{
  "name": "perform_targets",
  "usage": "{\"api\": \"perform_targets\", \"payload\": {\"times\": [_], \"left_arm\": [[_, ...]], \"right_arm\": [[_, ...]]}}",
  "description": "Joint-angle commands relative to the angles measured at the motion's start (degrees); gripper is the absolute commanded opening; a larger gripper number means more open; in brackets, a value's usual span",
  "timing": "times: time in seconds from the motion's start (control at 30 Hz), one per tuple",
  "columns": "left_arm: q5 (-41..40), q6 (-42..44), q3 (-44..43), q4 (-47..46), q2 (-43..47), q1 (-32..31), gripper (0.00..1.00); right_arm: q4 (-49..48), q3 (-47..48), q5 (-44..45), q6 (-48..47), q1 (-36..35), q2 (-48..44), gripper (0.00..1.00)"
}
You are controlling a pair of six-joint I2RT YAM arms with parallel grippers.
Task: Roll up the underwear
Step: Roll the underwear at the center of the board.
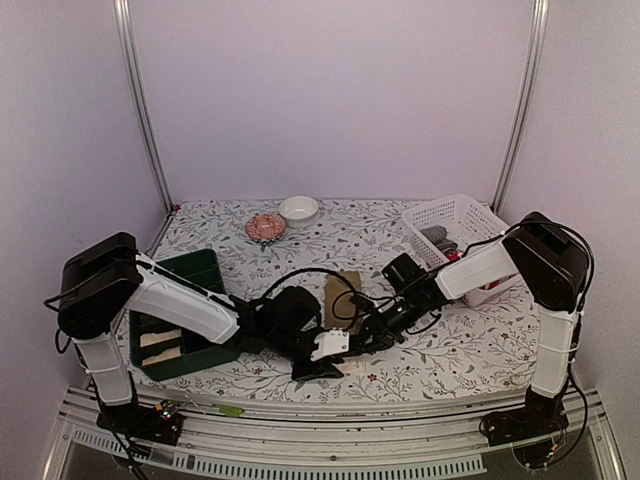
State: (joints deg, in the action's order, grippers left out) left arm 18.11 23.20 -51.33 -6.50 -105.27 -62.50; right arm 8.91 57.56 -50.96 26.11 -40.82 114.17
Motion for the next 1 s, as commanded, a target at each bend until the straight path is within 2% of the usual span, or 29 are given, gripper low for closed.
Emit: {"api": "perform_targets", "payload": {"times": [0.0,0.1,0.2,0.3,0.37,0.5,0.57,0.6,0.63,0.67,0.77,0.83,0.97], "left_arm": [[-0.08,3.06,-0.61,2.38,-3.08,-0.98,0.31],[-1.27,3.59,-0.68,3.73,-4.77,-0.99,0.29],[-1.07,3.86,-0.98,5.32,-5.69,-0.99,0.21],[-0.33,3.74,-1.09,6.17,-5.60,-0.99,0.06],[-0.17,3.59,-1.39,6.68,-5.56,-1.04,0.00],[-0.56,2.78,-2.87,8.22,-5.66,-0.83,0.00],[0.53,2.46,-3.51,9.13,-5.27,-0.56,0.00],[1.14,2.20,-3.78,9.48,-4.88,-0.36,0.00],[2.08,1.90,-4.13,9.99,-4.41,-0.17,0.00],[3.15,1.55,-4.48,10.32,-3.96,0.17,0.00],[7.09,0.34,-5.68,11.52,-2.67,2.00,0.00],[9.73,0.00,-7.19,13.18,-2.60,3.01,0.00],[14.12,-0.16,-11.12,16.88,-3.80,5.48,0.00]], "right_arm": [[1.08,-0.35,1.50,-1.53,-0.08,-0.44,0.11],[1.64,-0.26,2.16,-1.88,0.10,-2.08,0.14],[1.58,-1.09,4.12,-3.14,0.61,-6.23,0.18],[-0.20,-3.61,8.33,-4.40,1.77,-12.50,0.31],[-2.54,-6.13,11.58,-4.77,3.08,-17.34,0.37],[-10.42,-12.37,16.69,-4.34,4.75,-28.16,0.48],[-14.89,-14.80,18.46,-4.26,4.73,-33.06,0.61],[-17.33,-16.06,20.12,-3.73,4.78,-34.88,0.73],[-19.28,-16.99,22.76,-2.19,4.90,-37.15,0.93],[-20.59,-17.74,23.68,-0.66,5.02,-38.51,1.00],[-25.24,-20.40,20.62,1.60,8.02,-40.82,0.99],[-22.92,-19.36,18.17,-0.03,8.38,-40.45,1.00],[-18.95,-19.90,17.29,-7.53,8.01,-40.91,0.87]]}}
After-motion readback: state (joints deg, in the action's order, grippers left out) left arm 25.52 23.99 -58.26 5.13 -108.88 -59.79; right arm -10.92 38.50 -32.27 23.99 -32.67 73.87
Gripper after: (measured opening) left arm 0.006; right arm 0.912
